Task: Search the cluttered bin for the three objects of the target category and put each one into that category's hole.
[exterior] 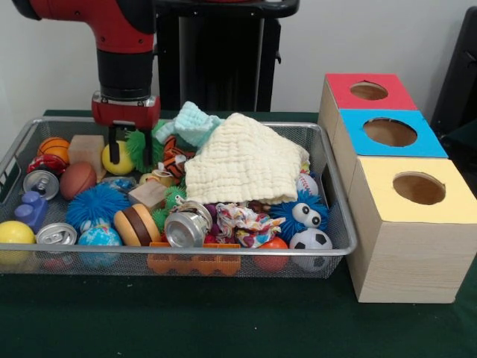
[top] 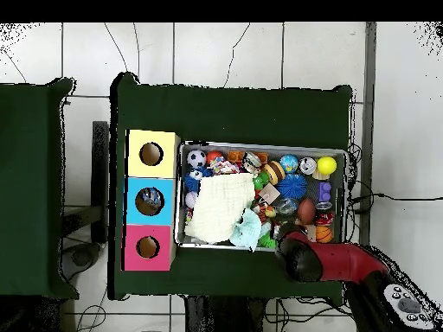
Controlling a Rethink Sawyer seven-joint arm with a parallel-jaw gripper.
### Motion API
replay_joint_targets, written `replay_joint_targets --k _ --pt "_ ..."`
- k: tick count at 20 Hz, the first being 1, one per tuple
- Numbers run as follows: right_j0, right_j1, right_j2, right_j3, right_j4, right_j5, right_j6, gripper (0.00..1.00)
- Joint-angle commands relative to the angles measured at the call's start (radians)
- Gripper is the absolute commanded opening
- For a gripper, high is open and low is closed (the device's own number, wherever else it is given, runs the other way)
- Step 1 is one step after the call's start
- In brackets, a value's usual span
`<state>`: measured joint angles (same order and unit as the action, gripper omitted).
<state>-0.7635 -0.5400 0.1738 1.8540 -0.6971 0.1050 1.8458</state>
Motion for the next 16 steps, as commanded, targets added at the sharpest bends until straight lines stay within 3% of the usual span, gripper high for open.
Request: replay_joint_targets --k 1,8,16 --pt "0.014 0.052 0.096 -0.119 -0.013 0.027 0.005 1.0" --pt "0.082 0.077 0.009 -0.175 -0.023 -0.07 0.074 1.0" --pt "0.13 0.141 -0.1 -0.173 0.008 -0.219 0.142 1.0"
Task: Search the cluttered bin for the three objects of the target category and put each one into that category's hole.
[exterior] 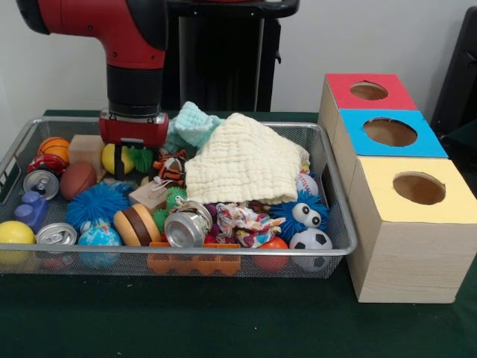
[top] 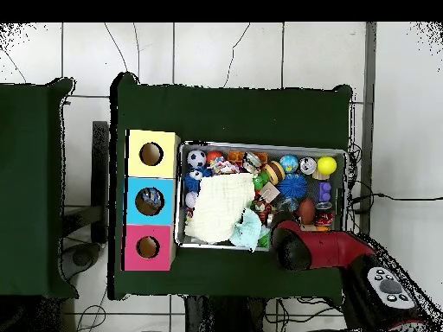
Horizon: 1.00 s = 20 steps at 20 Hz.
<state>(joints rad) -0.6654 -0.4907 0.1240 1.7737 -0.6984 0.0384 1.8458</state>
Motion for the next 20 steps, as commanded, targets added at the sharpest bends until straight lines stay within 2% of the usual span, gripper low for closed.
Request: replay_joint_targets --k 1,6,15,17,19,20 --pt "0.028 0.098 -0.052 -0.089 0.009 -0.161 0.139 1.0" --pt "0.022 0.15 -0.077 -0.09 0.023 -0.241 0.14 1.0" --pt "-0.002 0.175 -0.058 -0.093 0.025 -0.254 0.126 1.0" --pt "-0.023 0.172 -0.036 -0.093 0.009 -0.236 0.114 1.0" --pt "-0.085 0.15 0.036 -0.083 -0.019 -0.156 0.079 1.0" --pt "-0.139 0.117 0.102 -0.063 -0.027 -0.073 0.036 1.0"
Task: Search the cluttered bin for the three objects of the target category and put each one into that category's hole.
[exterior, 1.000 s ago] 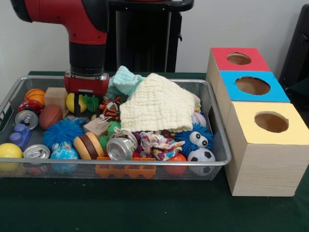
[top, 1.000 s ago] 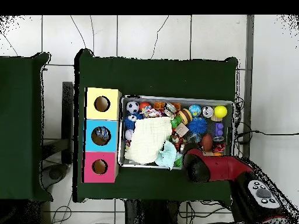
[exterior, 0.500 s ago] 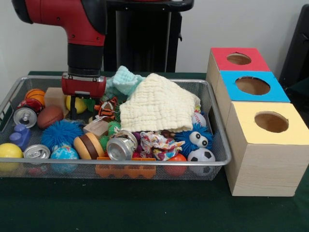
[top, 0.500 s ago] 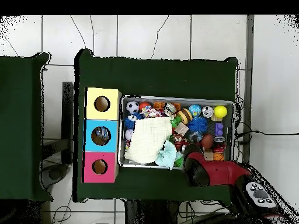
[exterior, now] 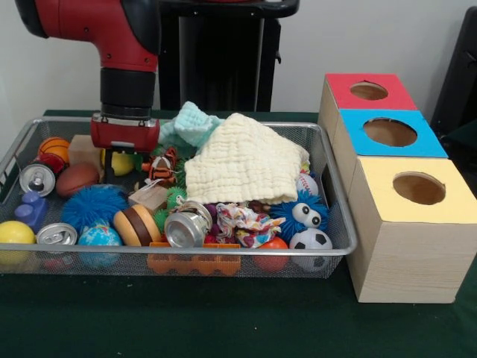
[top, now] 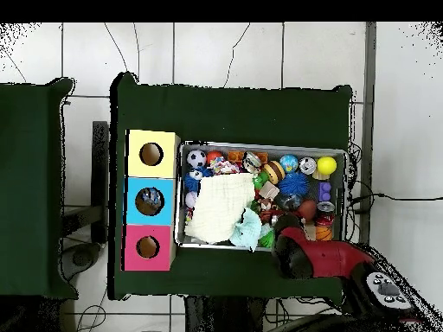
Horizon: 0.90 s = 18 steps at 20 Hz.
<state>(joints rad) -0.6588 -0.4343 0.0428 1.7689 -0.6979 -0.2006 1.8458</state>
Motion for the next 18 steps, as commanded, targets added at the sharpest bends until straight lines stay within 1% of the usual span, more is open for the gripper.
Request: replay_joint_targets --k 1,2,3,4,6,7,8,10,13,15,18 --pt "-0.17 0.04 0.212 -0.046 -0.021 0.211 0.011 1.0" --pt "-0.215 0.018 0.268 -0.034 -0.008 0.285 -0.035 1.0" --pt "-0.237 0.011 0.296 -0.029 -0.001 0.317 -0.057 1.0" --pt "-0.273 -0.011 0.342 -0.012 0.015 0.371 -0.092 1.0" --pt "-0.303 -0.06 0.386 0.014 0.045 0.435 -0.123 1.0" --pt "-0.31 -0.063 0.4 0.008 0.041 0.445 -0.133 1.0" --pt "-0.318 -0.035 0.412 -0.022 0.031 0.458 -0.15 1.0" --pt "-0.333 -0.001 0.434 -0.056 0.008 0.468 -0.167 1.0" --pt "-0.342 -0.002 0.44 -0.058 -0.019 0.468 -0.149 1.0" --pt "-0.352 0.006 0.457 -0.067 -0.022 0.493 -0.158 1.0" --pt "-0.358 0.019 0.467 -0.075 -0.033 0.498 -0.152 1.0"
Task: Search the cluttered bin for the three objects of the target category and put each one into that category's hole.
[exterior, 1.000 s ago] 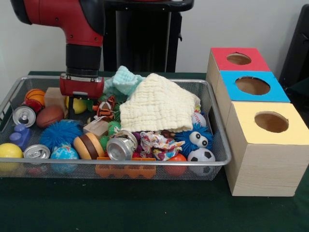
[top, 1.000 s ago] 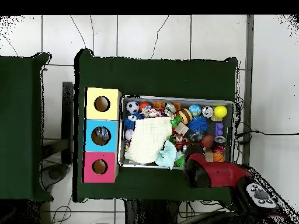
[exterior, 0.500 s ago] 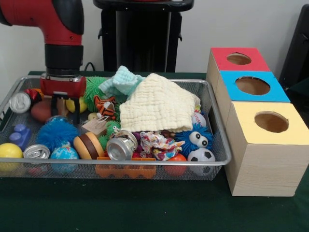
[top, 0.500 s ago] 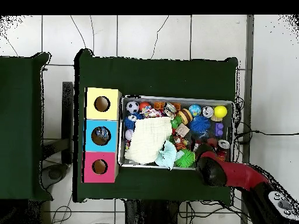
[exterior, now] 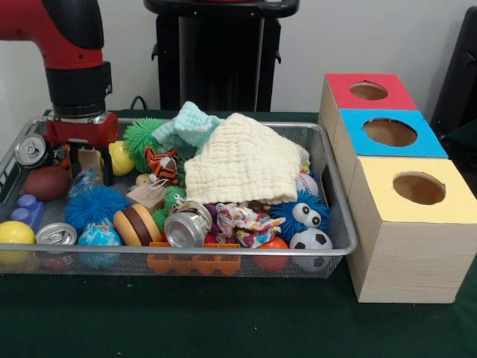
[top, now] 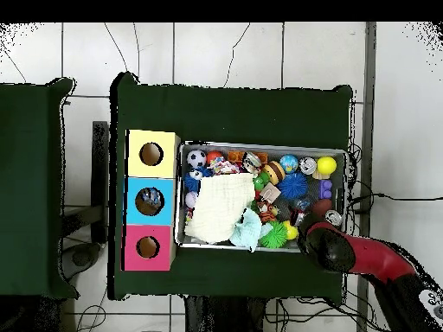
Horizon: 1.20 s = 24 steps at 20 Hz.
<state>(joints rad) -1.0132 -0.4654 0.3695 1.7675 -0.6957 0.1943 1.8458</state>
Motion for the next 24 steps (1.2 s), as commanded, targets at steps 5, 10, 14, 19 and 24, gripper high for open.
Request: replay_joint_targets --k 5,10,14,19,24 --pt "-0.009 0.062 0.14 -0.074 -0.053 0.086 -0.142 1.0" --pt "-0.005 0.065 0.122 -0.067 -0.082 0.038 -0.112 0.0" --pt "0.006 0.06 0.102 -0.061 -0.092 0.005 -0.08 0.0" --pt "0.009 0.062 0.099 -0.061 -0.09 0.009 -0.074 0.0" --pt "0.014 0.061 0.097 -0.065 -0.086 0.015 -0.072 0.0"
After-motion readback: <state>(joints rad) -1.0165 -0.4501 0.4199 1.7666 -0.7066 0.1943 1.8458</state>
